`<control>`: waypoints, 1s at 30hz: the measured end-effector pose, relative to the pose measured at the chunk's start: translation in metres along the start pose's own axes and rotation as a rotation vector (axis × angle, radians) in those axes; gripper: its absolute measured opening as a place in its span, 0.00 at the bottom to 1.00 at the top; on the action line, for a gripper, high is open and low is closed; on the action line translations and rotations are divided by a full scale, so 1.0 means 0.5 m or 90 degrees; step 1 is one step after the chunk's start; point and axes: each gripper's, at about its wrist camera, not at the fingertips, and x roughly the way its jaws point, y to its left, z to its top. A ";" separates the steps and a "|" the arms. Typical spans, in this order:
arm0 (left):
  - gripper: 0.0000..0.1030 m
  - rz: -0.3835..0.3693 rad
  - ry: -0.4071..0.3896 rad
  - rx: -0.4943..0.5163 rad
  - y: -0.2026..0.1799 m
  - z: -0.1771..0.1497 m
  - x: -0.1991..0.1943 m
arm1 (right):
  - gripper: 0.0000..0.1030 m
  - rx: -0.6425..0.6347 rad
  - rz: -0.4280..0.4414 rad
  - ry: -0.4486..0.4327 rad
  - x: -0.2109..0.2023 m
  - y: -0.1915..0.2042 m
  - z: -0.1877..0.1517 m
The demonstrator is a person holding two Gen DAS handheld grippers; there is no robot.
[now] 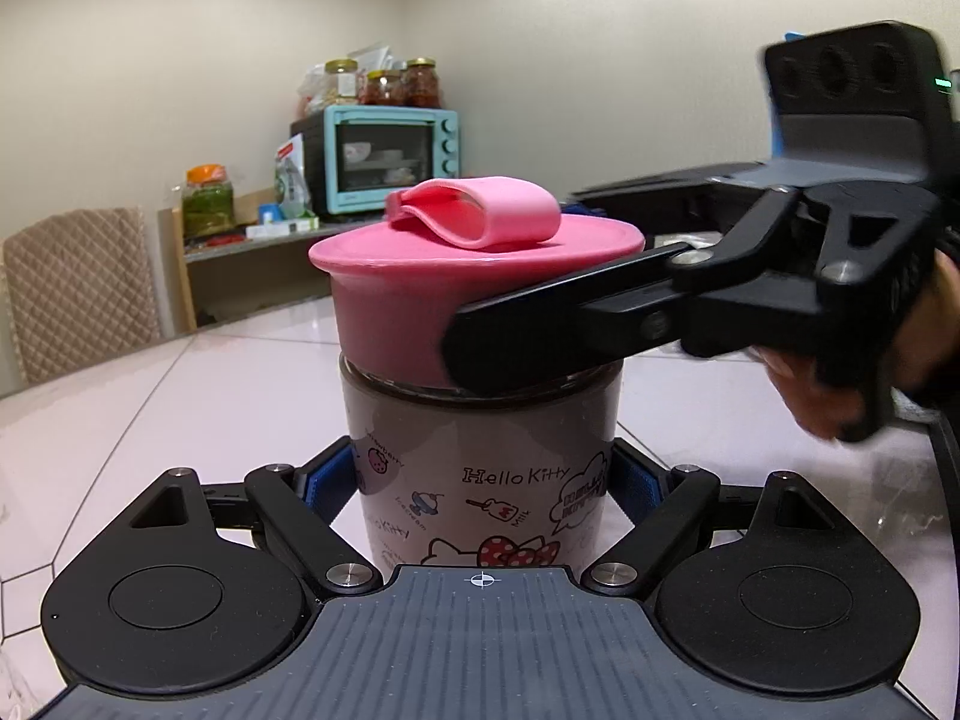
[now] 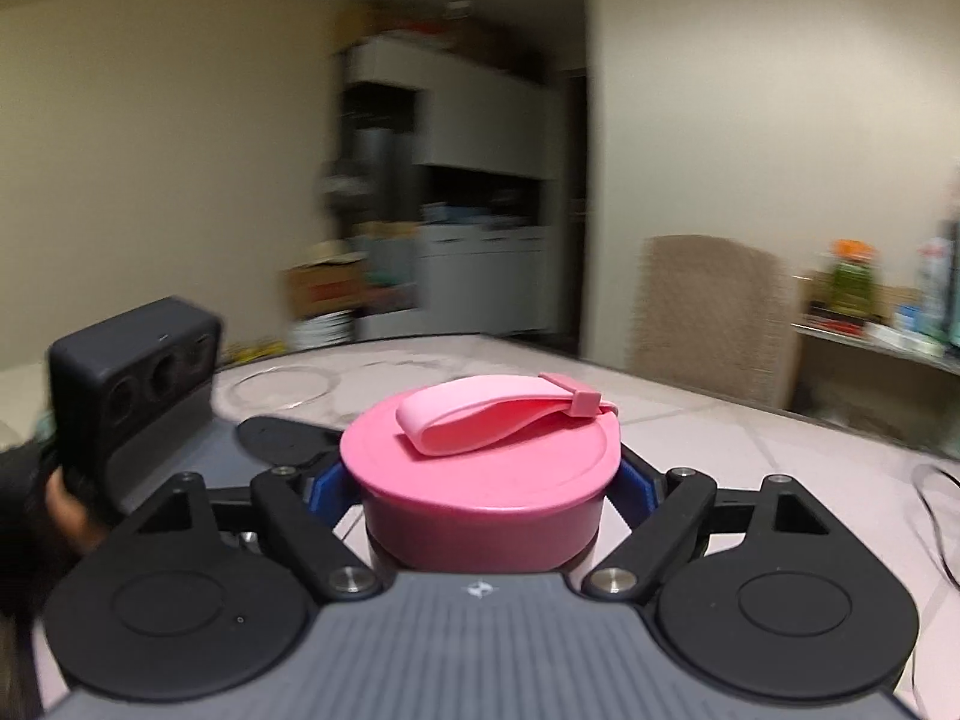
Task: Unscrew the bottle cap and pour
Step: 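Regrip the pink lid with the right tool and twist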
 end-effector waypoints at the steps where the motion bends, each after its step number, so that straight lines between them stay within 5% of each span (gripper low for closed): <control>1: 0.87 0.000 0.000 0.000 0.001 0.000 0.000 | 0.83 -0.011 0.035 0.004 0.001 -0.017 0.003; 4: 0.87 0.000 0.000 0.000 0.001 0.000 0.000 | 0.83 -0.023 0.084 0.010 0.001 -0.039 0.012; 7: 0.87 0.000 0.000 0.000 0.002 0.000 -0.001 | 0.84 -0.027 0.072 0.017 -0.003 -0.029 0.021; 10: 0.87 0.000 0.000 0.000 0.001 0.001 -0.001 | 0.94 -0.019 0.024 0.009 -0.018 0.003 0.030; 19: 0.87 0.000 0.000 0.000 0.000 0.001 -0.001 | 0.98 0.049 -0.177 0.003 -0.045 0.093 0.016; 30: 0.87 0.000 0.000 0.000 0.001 0.000 -0.001 | 0.98 0.108 -0.290 -0.036 -0.002 0.136 -0.002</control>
